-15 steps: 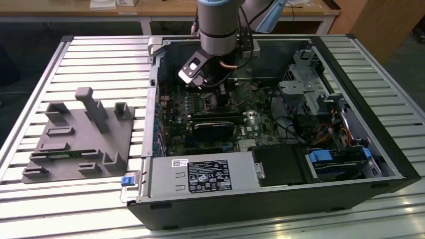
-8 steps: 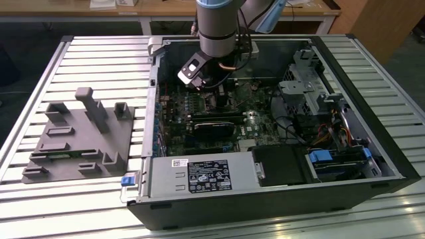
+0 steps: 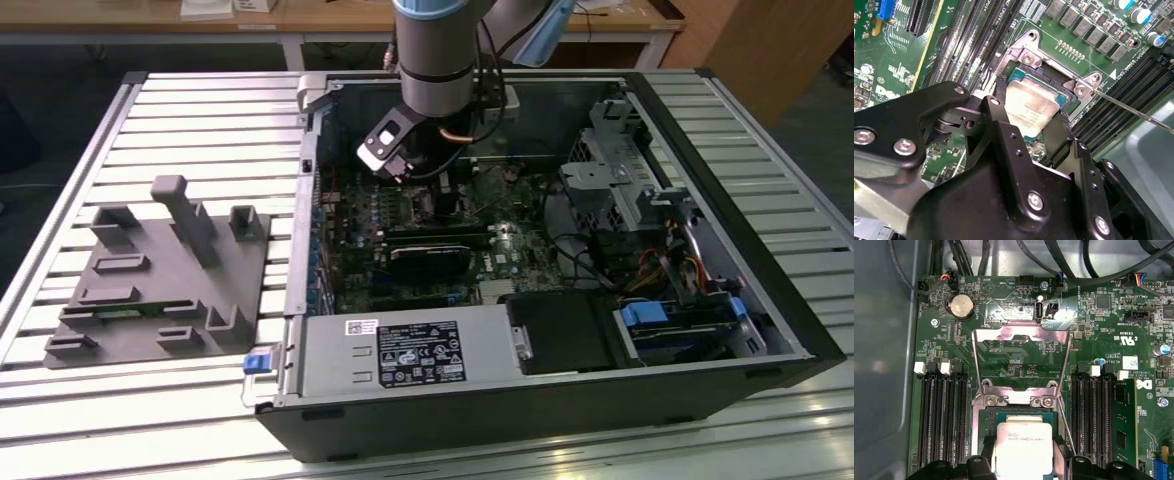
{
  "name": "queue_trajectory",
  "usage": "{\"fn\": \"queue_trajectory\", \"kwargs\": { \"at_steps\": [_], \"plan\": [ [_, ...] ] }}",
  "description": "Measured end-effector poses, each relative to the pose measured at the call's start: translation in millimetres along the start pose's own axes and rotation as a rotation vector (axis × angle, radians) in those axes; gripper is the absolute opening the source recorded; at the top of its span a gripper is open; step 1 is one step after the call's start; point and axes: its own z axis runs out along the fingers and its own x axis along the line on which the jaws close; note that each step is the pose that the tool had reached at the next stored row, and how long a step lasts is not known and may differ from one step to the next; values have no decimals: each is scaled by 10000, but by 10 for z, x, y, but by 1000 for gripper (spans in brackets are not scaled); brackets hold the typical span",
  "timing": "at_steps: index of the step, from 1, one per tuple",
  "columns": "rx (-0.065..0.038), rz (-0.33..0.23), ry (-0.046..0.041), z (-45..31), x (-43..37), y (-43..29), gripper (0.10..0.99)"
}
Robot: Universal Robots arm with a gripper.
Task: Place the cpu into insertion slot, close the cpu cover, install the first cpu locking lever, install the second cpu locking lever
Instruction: 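Place the cpu into insertion slot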
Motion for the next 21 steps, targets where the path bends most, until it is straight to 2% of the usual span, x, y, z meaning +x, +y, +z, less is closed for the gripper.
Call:
{"fn": "queue_trajectory", "kwargs": {
  "at_steps": [2, 5, 21],
  "plan": [
    [-1, 0, 1, 1, 0, 0, 537],
    [-2, 6, 51, 7, 1, -3, 537],
    [-1, 4, 53, 21, 9, -6, 537]
  ]
}}
